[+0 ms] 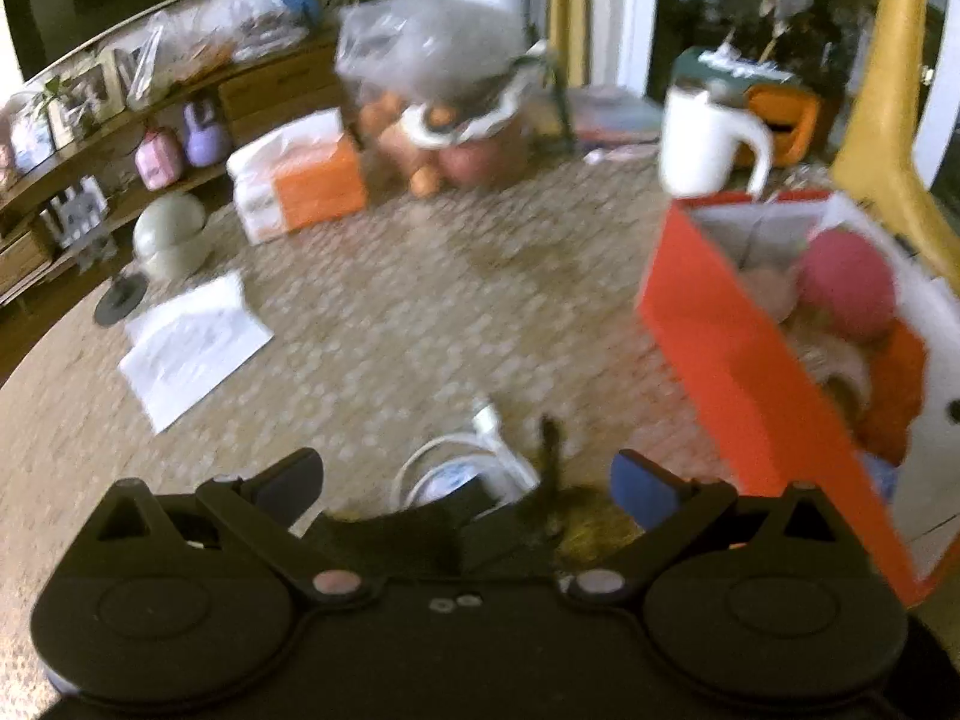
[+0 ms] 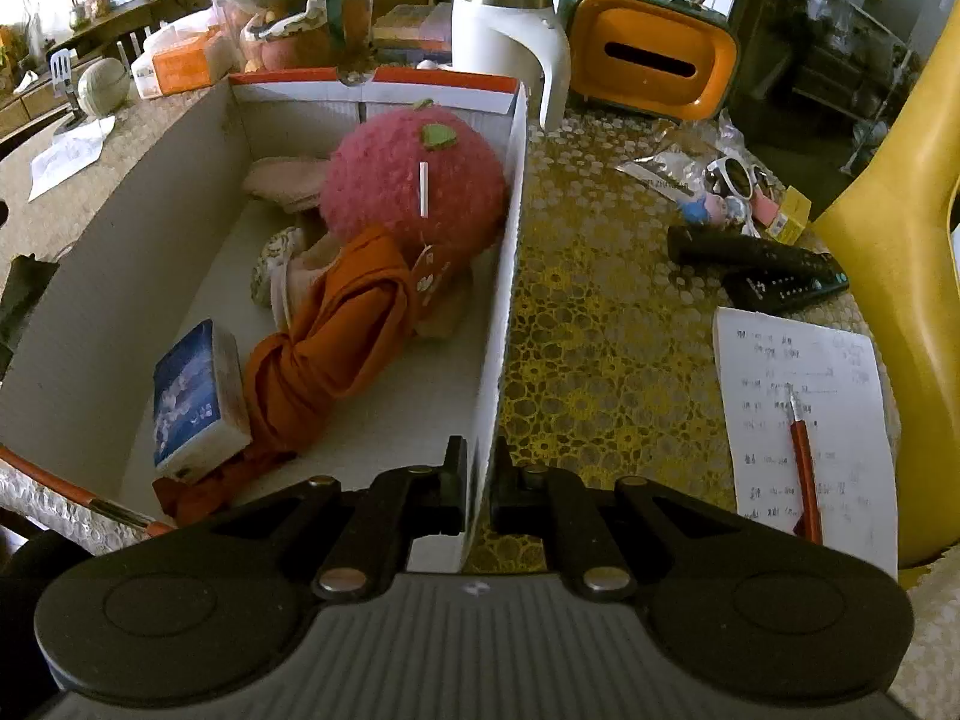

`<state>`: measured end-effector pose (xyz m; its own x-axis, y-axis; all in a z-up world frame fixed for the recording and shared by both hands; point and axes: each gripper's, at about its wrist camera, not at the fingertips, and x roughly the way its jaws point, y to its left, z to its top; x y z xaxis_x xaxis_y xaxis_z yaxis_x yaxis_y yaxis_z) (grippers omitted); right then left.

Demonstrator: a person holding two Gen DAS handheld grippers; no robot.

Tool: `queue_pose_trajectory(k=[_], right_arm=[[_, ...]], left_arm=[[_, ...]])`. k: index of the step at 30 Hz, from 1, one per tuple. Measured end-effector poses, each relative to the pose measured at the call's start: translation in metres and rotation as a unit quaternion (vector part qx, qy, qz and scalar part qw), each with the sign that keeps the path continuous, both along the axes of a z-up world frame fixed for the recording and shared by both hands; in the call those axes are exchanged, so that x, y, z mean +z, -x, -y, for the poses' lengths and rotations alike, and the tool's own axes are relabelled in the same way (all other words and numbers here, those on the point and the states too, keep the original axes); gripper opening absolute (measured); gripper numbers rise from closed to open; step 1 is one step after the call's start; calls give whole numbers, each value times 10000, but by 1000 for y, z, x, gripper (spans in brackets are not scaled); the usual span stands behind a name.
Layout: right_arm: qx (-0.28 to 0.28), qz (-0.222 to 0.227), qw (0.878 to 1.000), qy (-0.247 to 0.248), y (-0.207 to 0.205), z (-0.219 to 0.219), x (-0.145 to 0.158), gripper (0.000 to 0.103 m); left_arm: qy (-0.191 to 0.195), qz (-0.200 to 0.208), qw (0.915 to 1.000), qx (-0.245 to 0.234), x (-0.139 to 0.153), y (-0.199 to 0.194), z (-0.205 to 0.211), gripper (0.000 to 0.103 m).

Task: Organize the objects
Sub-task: 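Move the left gripper back to the white cable on the table, then close the left gripper on the white cable and its black pouch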

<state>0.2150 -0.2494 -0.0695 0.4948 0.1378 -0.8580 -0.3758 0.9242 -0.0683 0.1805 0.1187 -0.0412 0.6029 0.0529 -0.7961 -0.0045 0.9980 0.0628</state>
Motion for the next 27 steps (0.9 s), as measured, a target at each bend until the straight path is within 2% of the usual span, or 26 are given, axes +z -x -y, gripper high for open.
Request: queue_pose_trajectory(k=[7, 12, 17, 24, 27], right_arm=[[-3, -18, 10000, 41, -1, -2, -1, 7], [-9, -34, 10000, 68, -2, -2, -1, 7], [-16, -51, 9999, 97, -3, -3, -2, 7], [-10, -73, 9999, 142, -3, -4, -4, 7], [-17, -79, 9999, 145, -3, -4, -4, 7]], left_arm=[[51, -326, 9986, 423, -35, 6, -27, 102], [370, -450, 9953, 778, -55, 12, -47, 100], [474, -532, 9922, 1019, -71, 17, -58, 94], [492, -472, 9920, 1059, -82, 22, -59, 83], [514, -421, 9924, 1040, -82, 22, -56, 74]])
